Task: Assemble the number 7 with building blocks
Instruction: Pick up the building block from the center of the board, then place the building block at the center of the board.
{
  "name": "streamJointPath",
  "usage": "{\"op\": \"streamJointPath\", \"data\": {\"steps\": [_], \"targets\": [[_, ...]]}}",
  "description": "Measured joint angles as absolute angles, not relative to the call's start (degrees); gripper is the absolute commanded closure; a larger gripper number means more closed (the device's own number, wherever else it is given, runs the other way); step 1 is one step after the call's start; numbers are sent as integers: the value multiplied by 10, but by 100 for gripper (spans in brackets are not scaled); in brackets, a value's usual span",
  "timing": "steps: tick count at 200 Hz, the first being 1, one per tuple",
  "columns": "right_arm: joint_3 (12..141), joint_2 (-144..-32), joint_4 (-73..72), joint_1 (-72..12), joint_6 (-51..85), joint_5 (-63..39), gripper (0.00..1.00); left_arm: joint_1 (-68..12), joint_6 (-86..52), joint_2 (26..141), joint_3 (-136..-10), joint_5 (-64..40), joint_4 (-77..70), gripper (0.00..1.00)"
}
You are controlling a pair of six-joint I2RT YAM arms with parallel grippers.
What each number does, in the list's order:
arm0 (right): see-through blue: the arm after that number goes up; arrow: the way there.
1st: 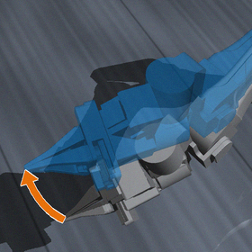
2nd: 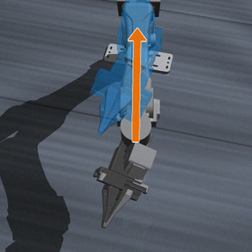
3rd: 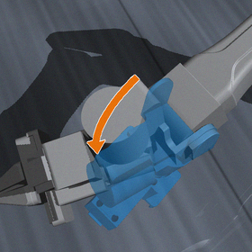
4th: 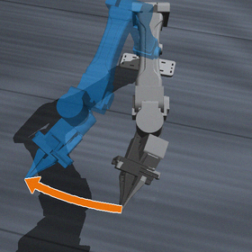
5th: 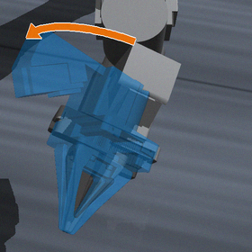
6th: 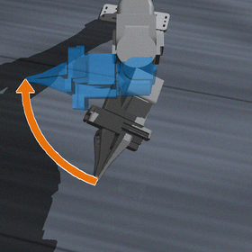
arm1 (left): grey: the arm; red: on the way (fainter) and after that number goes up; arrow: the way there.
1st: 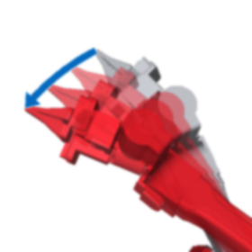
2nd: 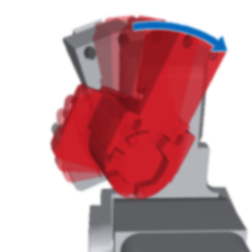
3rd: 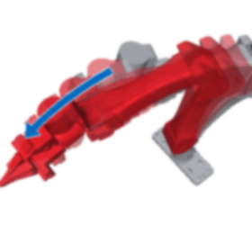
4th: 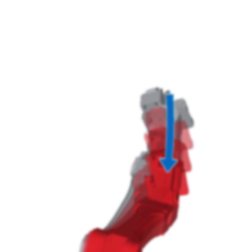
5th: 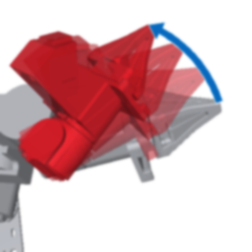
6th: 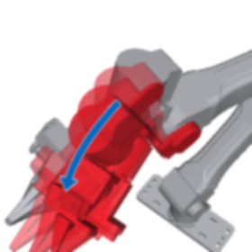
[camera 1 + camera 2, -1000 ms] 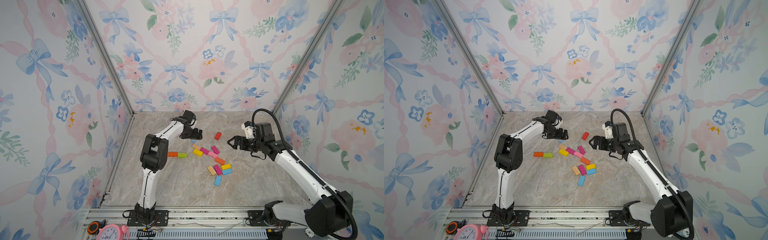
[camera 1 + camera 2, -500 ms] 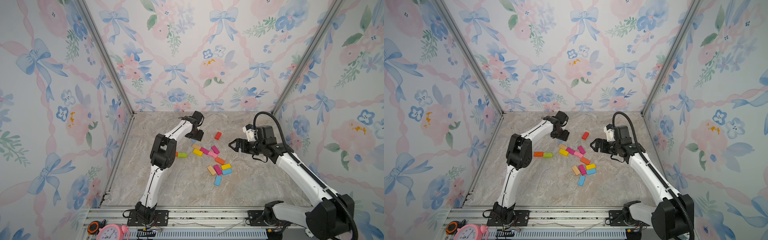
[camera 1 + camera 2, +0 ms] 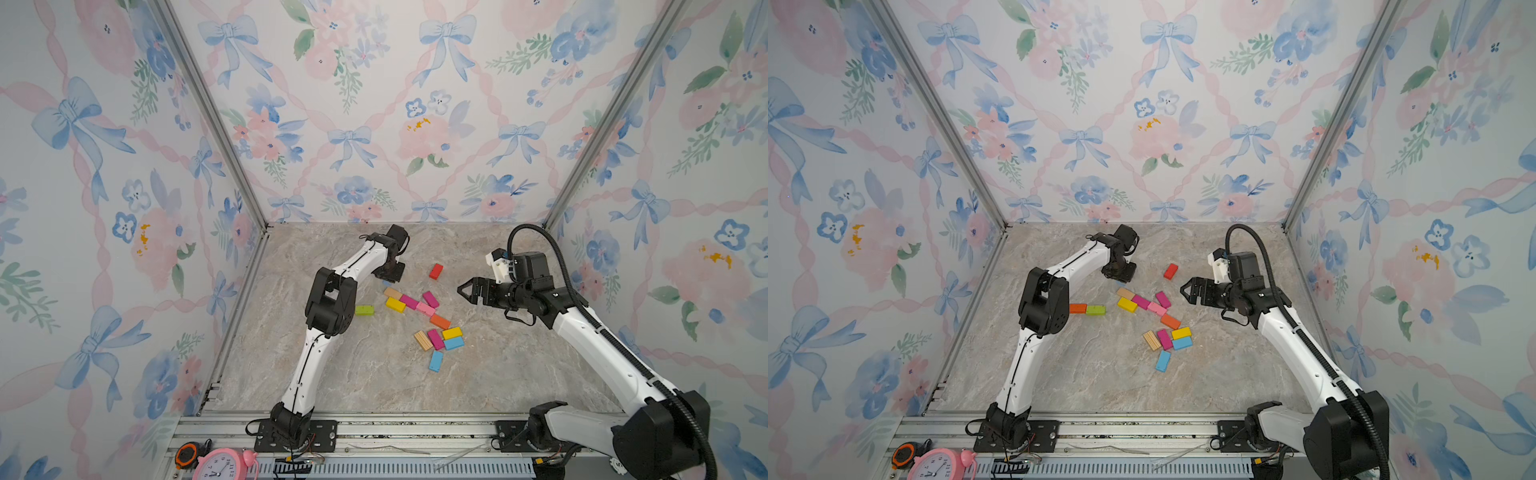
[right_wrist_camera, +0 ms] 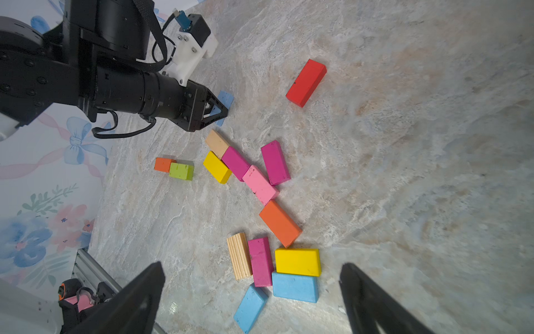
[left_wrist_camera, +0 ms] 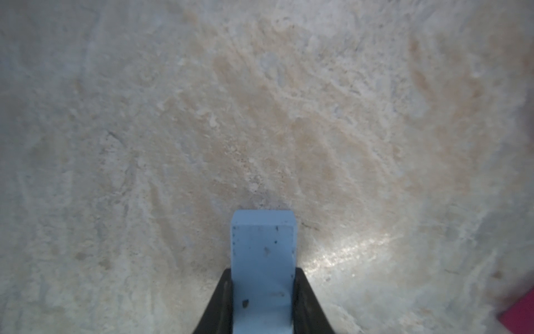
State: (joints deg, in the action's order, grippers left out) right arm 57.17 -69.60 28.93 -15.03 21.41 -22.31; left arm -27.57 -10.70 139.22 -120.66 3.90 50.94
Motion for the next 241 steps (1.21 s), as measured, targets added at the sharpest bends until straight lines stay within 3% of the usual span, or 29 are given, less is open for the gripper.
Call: {"op": "streamJointPath", "data": {"steps": [72, 123, 241], "targets": [[566, -692, 285, -150, 214, -223, 3, -270, -110, 1374, -1199, 39, 514, 84], [566, -692, 281, -150, 214, -227, 3, -259, -126, 1222, -1112, 39, 520, 84], [560, -692, 268, -159, 215, -238, 3, -281, -268, 755, -608, 23, 458, 82]]}}
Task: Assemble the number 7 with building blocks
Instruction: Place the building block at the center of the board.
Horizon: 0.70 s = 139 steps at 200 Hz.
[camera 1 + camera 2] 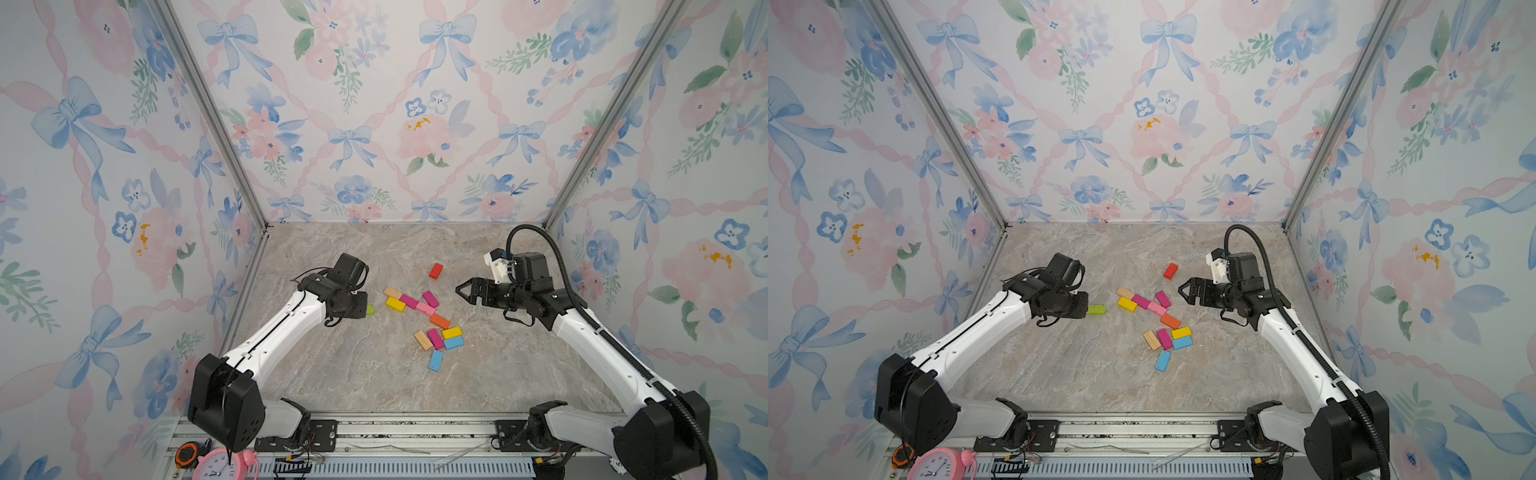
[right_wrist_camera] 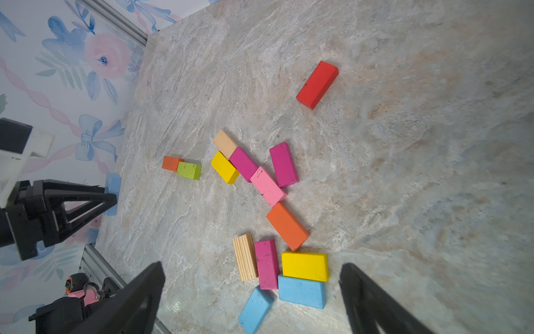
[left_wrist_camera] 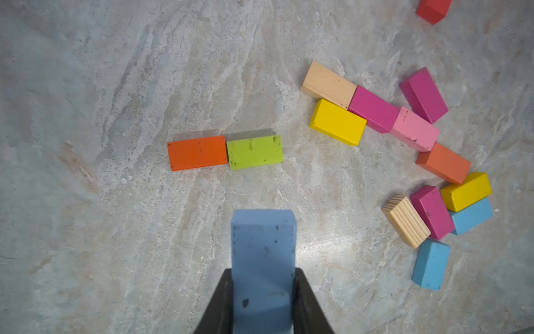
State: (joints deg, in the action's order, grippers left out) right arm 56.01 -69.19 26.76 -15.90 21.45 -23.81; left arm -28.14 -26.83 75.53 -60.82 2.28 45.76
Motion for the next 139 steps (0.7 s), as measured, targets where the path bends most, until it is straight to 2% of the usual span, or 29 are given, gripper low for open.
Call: {"op": "streamJointPath", "data": {"steps": [54, 139], "targets": [[560, -693, 267, -167, 215, -238, 3, -334, -367, 706, -456, 9, 386, 81], [540, -693, 263, -167, 214, -238, 3, -385, -435, 782, -433, 14, 291, 81]]}}
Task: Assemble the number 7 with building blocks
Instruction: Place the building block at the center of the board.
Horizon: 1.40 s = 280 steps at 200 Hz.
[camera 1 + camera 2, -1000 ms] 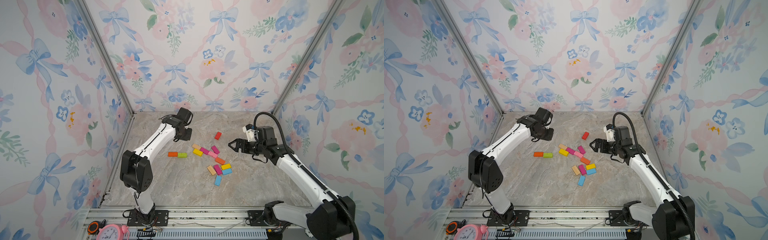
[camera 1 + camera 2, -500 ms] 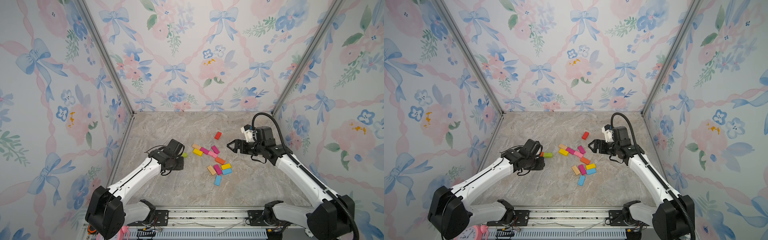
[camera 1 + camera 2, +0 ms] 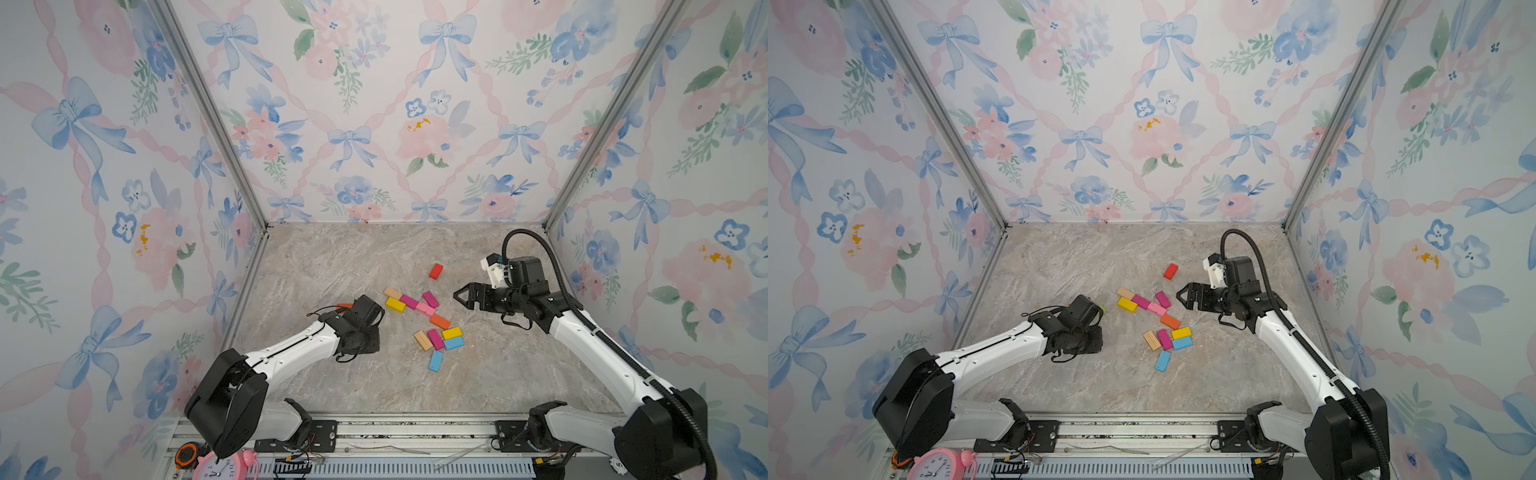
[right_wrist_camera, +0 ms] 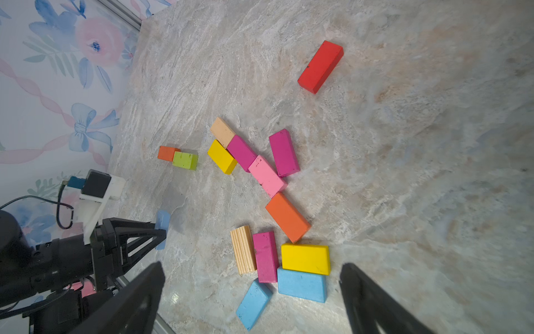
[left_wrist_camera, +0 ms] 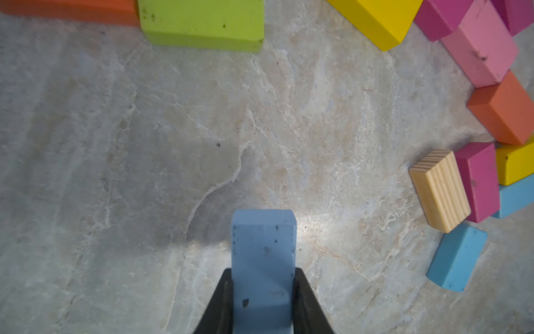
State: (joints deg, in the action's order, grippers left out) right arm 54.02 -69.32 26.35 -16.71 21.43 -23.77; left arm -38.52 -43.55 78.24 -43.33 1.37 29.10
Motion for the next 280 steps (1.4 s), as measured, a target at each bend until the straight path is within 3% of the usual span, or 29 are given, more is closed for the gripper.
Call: {"op": "streamJointPath", "data": {"steps": [129, 214, 280], "targets": [[532, -693, 263, -167, 214, -236, 3, -416, -449, 878, -453, 38, 248, 74], [532, -693, 263, -167, 214, -236, 3, -420, -455, 890, -460, 36, 232, 48], [531, -693, 263, -167, 214, -235, 3, -420, -457, 889, -460, 37, 224, 35]]}}
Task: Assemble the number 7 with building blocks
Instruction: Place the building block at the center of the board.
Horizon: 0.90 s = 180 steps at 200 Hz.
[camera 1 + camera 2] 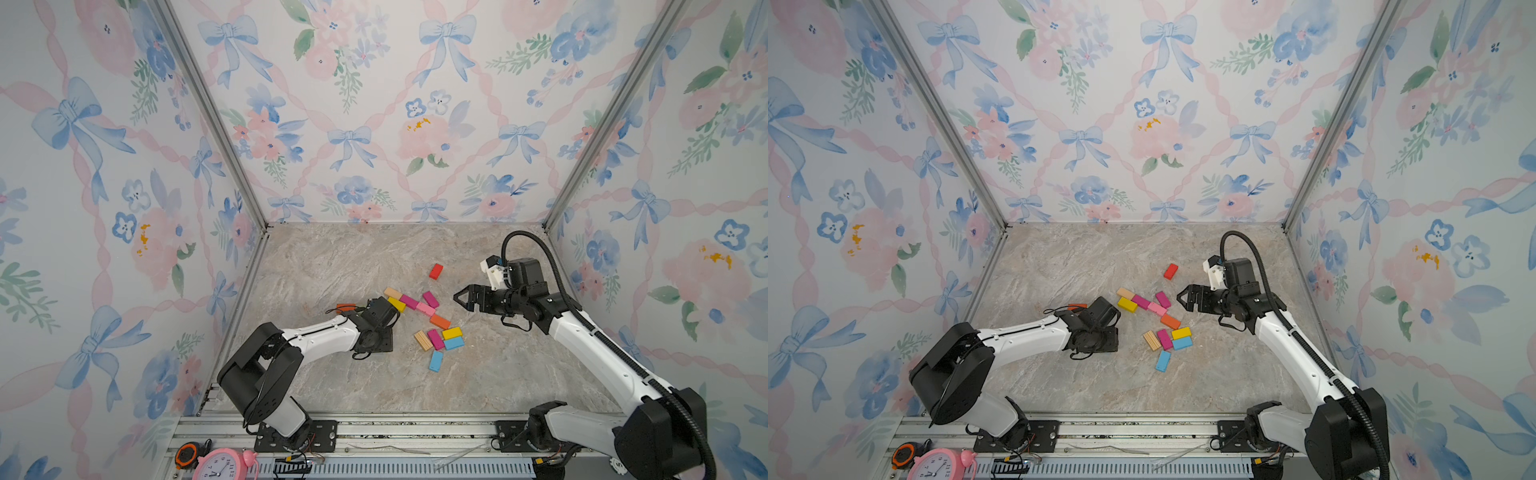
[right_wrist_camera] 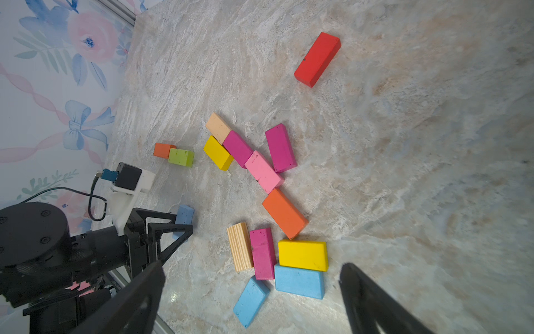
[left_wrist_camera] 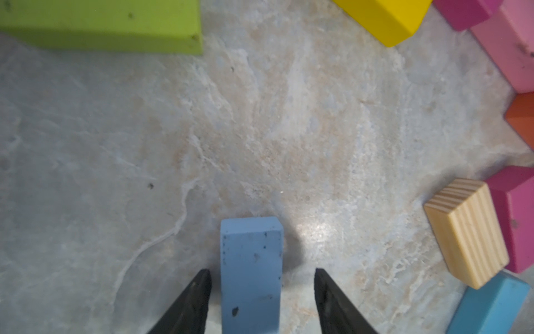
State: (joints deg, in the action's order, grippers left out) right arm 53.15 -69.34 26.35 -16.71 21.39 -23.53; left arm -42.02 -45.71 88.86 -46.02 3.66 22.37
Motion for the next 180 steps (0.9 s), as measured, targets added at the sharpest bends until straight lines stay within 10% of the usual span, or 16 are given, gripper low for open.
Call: {"op": "streamJointPath", "data": {"steps": [180], "targets": [[531, -693, 263, -167, 214, -231, 3, -420, -442, 745, -450, 105, 267, 3]]}}
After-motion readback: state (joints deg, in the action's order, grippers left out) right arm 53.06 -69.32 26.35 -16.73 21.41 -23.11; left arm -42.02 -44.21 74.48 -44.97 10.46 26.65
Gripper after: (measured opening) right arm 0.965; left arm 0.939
